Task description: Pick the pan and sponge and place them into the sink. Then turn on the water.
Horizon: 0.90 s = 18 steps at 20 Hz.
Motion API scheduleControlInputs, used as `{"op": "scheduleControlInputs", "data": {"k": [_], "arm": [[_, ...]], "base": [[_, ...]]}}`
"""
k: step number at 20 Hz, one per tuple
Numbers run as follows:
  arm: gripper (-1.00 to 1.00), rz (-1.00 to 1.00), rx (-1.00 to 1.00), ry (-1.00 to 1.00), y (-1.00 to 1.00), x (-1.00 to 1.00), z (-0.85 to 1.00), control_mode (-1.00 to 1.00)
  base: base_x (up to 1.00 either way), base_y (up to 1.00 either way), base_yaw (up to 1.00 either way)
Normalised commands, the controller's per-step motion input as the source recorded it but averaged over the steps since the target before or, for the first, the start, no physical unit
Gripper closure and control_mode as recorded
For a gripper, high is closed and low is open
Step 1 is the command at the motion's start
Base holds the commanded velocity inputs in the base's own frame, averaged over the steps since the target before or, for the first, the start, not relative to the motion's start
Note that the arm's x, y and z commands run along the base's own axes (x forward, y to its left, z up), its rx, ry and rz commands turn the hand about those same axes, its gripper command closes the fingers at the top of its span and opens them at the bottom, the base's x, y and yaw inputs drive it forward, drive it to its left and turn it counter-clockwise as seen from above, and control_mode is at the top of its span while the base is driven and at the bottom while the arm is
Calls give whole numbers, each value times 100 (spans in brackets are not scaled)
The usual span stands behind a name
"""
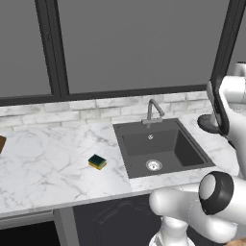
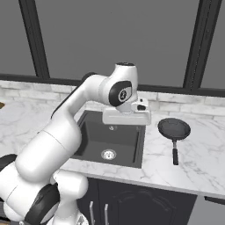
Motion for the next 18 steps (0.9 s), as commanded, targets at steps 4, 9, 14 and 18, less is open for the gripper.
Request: {"op": "scheduleControlInputs", "data": {"k": [4,9,14,18], "arm": [[-100,0,0,4,-24,1,-15,-100],[-100,0,0,5,-24,6,-16,-100],[-100,1,0,4,-21,14,-16,-100],[-100,2,0,4,-20,14,-18,-100]], "base": [[0,0,0],[0,0,0],[0,0,0],[0,0,0]]}}
